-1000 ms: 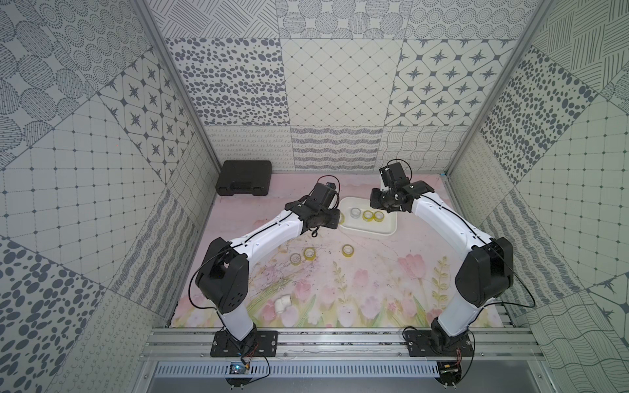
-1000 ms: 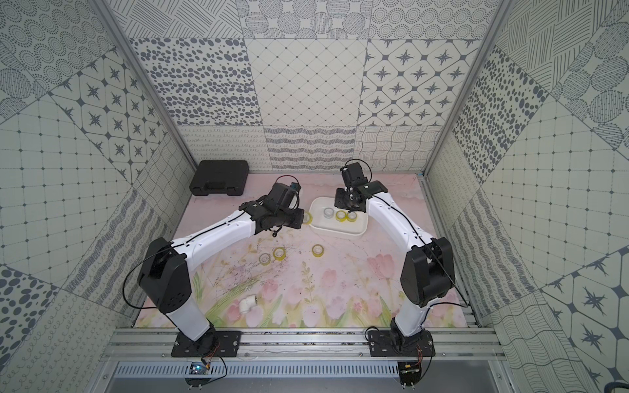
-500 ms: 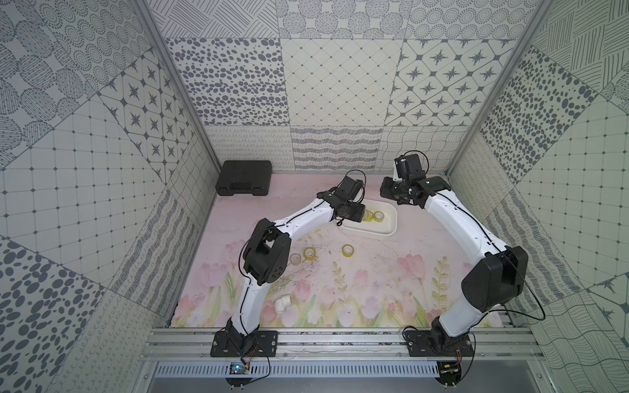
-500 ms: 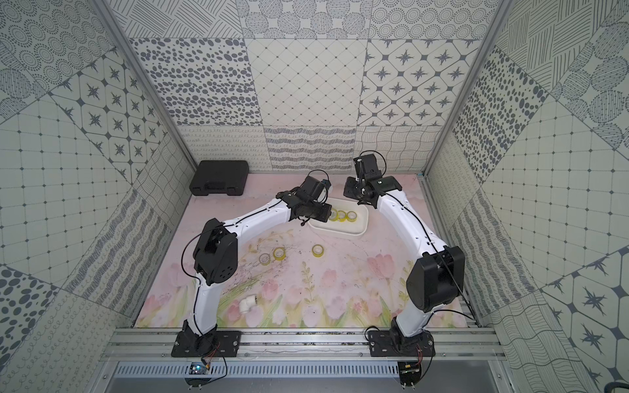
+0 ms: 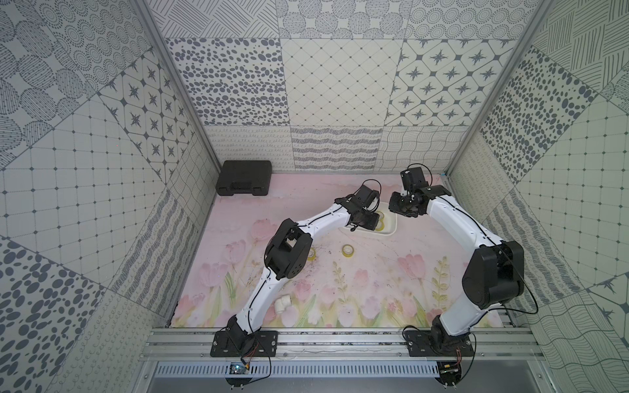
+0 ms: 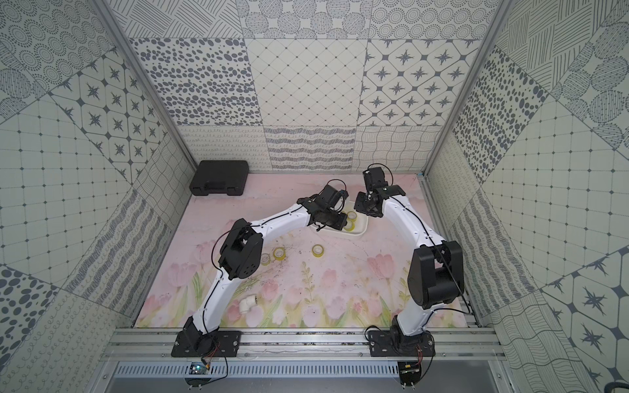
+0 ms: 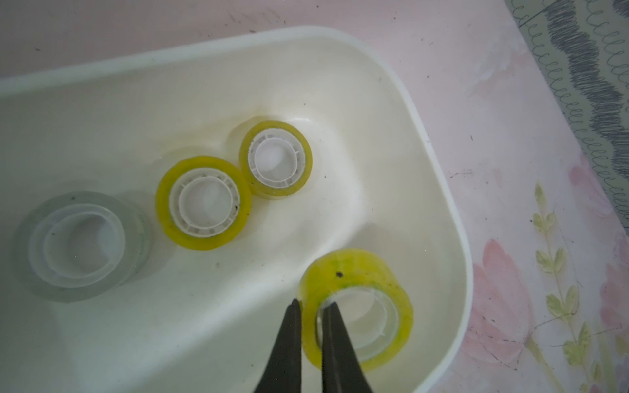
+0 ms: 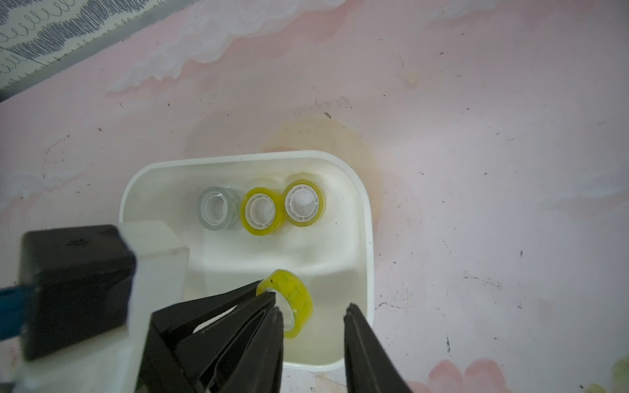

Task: Put the transparent tape into the storage box
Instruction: Place the tape in the storage box.

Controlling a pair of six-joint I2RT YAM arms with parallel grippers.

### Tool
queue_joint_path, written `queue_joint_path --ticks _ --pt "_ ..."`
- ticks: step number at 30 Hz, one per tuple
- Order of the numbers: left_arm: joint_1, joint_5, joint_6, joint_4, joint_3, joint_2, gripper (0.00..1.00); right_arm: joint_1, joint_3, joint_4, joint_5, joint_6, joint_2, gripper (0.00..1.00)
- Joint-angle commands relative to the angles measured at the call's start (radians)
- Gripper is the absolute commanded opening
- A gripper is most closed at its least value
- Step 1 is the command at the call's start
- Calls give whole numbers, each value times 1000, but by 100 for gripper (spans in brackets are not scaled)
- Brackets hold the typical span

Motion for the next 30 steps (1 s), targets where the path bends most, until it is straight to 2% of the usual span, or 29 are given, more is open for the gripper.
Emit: queue_joint_path --ticks 1,8,11,21,25,30 --pt "-16 41 8 -1 31 40 0 2 -23 22 -6 -6 -2 34" --pt "-28 34 -2 -6 67 95 0 2 -57 23 -25 -5 -27 34" --pt "-28 21 -5 -3 70 106 4 2 -64 24 -19 -7 -37 33" --pt "-30 10 -14 0 74 108 35 2 -68 23 -18 -7 -52 34" --pt "-30 7 -13 10 44 76 40 2 -68 23 -18 -3 -54 33" --pt "-28 -12 -3 49 23 17 40 3 -58 26 -23 1 -62 34"
